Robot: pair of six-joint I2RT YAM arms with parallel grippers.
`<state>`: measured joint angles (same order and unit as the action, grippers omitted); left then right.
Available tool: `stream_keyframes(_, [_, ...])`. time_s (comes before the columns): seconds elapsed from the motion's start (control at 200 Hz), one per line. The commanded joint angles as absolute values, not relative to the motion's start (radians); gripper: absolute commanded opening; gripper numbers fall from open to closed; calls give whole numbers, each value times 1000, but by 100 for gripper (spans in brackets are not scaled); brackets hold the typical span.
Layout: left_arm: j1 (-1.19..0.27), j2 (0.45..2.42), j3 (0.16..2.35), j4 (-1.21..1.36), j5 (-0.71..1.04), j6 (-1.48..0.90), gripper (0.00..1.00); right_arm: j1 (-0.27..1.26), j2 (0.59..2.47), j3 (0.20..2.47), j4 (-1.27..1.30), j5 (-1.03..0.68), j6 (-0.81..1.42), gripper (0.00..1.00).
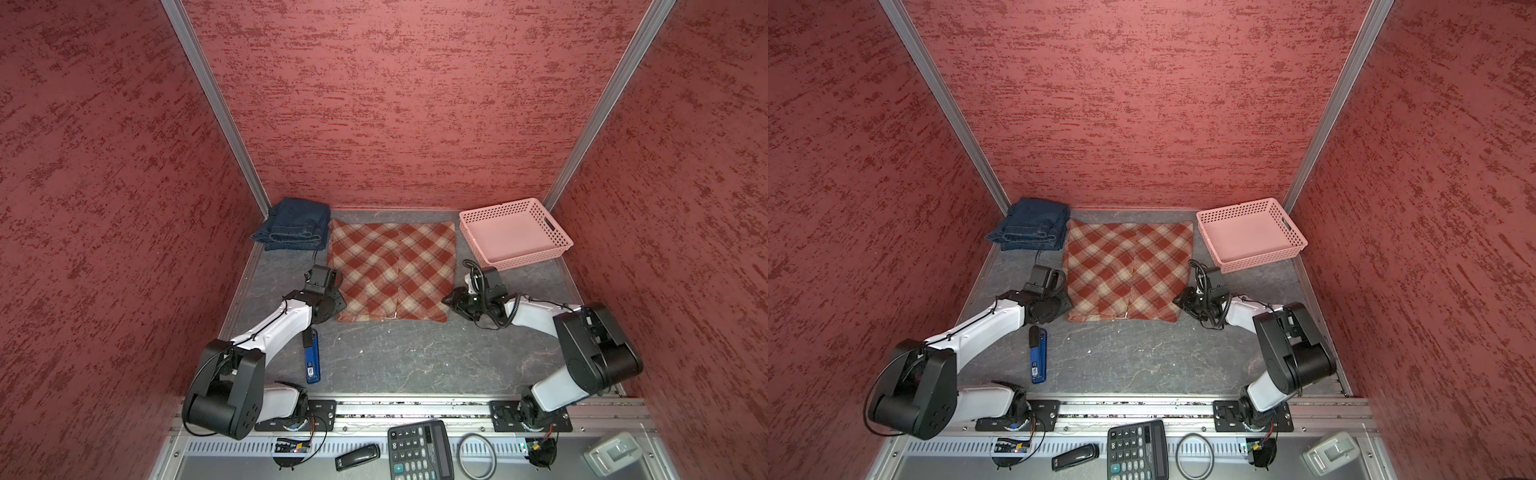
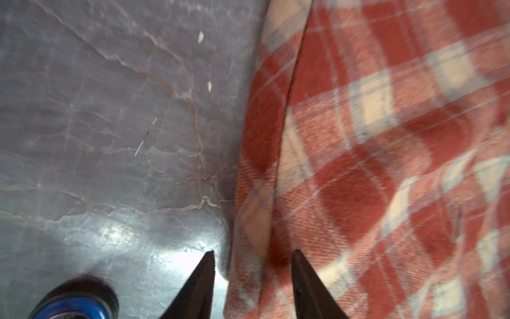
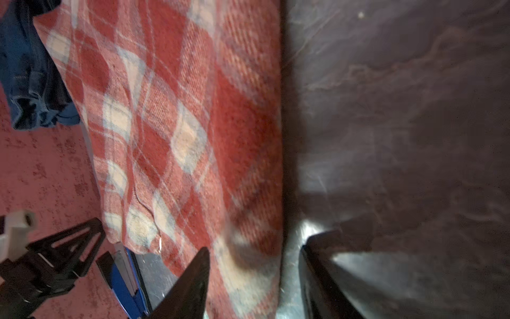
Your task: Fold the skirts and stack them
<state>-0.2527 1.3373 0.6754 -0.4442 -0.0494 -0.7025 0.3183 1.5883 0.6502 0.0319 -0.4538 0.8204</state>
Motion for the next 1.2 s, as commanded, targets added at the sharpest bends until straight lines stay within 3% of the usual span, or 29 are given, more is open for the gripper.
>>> stream_keyframes(0.0, [-259, 1378, 663, -394, -29, -694, 40, 324, 1613, 642, 155, -470, 868, 33])
stream_keyframes(0.15, [-262, 1440, 664, -326, 5, -696, 17, 325, 1600, 688, 130, -447, 848, 1])
stream_keyframes(0.26, [-275, 1461, 669, -304, 9, -702, 0, 325, 1563, 743, 16, -387, 788, 0])
stream_keyframes(0.591, [-333, 1450, 661, -264, 42, -749, 0, 325, 1463, 982, -370, -152, 559, 0])
stream_keyframes(0.751, [-361, 1430, 646, -223, 78, -792, 0, 343, 1489, 1110, -448, -141, 498, 0])
stream_keyframes(1.197, [-343, 1372, 582, -158, 123, -849, 0, 571, 1720, 1406, -546, -167, 452, 0])
